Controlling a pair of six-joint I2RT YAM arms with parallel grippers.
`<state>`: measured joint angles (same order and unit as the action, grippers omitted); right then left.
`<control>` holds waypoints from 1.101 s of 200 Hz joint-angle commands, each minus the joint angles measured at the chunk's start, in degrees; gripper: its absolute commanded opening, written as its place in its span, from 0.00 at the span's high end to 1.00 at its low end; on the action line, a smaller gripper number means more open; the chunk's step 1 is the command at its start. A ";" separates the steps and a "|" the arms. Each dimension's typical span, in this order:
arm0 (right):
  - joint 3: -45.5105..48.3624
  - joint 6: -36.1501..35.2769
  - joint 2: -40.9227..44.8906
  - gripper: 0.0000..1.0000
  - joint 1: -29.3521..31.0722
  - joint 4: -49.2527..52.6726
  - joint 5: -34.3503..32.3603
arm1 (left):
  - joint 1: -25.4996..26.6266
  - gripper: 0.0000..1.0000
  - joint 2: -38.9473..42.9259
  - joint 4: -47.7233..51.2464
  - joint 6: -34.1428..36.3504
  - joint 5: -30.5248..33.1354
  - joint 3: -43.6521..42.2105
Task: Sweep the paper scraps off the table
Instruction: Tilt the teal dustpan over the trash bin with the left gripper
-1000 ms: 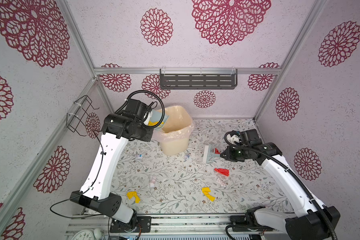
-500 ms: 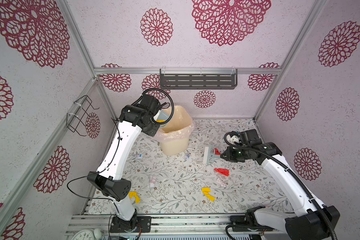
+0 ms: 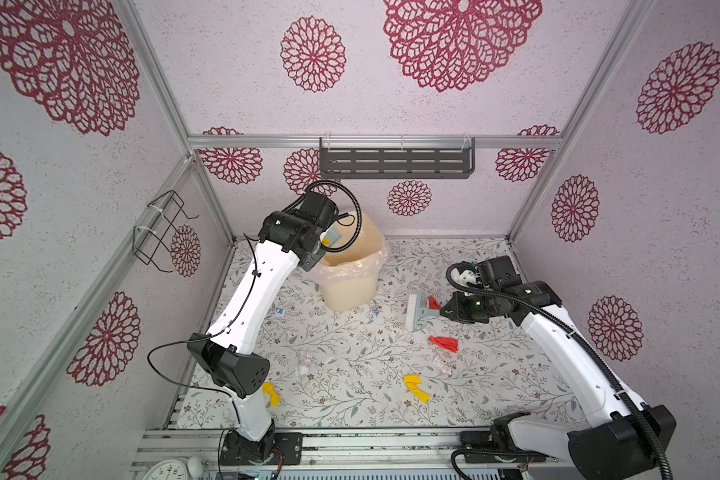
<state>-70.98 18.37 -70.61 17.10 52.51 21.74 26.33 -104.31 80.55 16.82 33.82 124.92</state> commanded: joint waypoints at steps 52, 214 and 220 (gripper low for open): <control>-3.26 -2.51 -0.55 1.00 -0.23 1.98 0.47 | 5.11 1.00 -2.84 -7.89 11.27 13.40 -2.93; -3.19 -2.90 -0.41 1.00 -0.23 2.27 0.55 | 8.39 1.00 1.77 -29.44 33.14 24.38 -18.33; -3.17 -2.97 -0.36 1.00 -0.23 2.23 0.55 | 8.42 1.00 1.93 -30.01 33.71 24.91 -18.67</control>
<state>-72.42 16.49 -71.53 17.02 54.08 21.71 34.39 -105.25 54.30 48.12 57.23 106.96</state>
